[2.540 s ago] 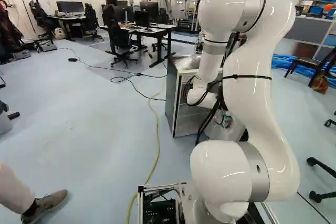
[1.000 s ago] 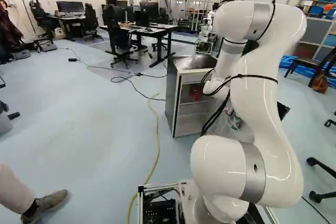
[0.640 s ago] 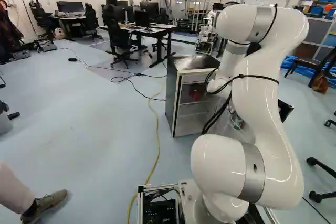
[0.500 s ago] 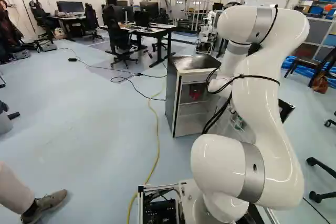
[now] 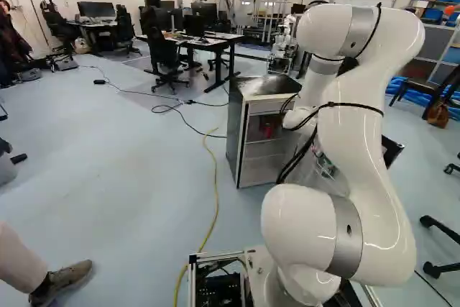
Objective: Grab a drink from the fridge
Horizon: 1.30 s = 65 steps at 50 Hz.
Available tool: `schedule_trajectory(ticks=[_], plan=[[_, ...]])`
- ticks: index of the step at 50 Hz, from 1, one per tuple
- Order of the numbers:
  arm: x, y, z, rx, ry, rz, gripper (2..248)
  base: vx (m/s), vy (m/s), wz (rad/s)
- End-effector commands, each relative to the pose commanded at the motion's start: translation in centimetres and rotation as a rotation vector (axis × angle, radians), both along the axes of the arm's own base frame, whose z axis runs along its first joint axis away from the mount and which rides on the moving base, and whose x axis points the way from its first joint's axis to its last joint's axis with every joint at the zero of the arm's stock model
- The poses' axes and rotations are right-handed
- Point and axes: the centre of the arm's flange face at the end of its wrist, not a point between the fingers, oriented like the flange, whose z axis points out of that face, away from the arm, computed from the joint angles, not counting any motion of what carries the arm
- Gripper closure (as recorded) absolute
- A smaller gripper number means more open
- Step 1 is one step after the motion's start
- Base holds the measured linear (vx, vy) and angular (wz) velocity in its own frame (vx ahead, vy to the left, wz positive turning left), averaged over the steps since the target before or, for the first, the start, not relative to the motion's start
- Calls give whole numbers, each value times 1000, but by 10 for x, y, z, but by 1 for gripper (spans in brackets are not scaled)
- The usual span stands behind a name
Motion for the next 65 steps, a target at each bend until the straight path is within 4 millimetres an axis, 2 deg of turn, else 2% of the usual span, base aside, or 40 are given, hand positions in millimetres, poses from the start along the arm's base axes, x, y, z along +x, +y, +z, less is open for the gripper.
schedule_trajectory(ticks=[65], plan=[[-19,73,14,-32,148,749,3,0,0,0]])
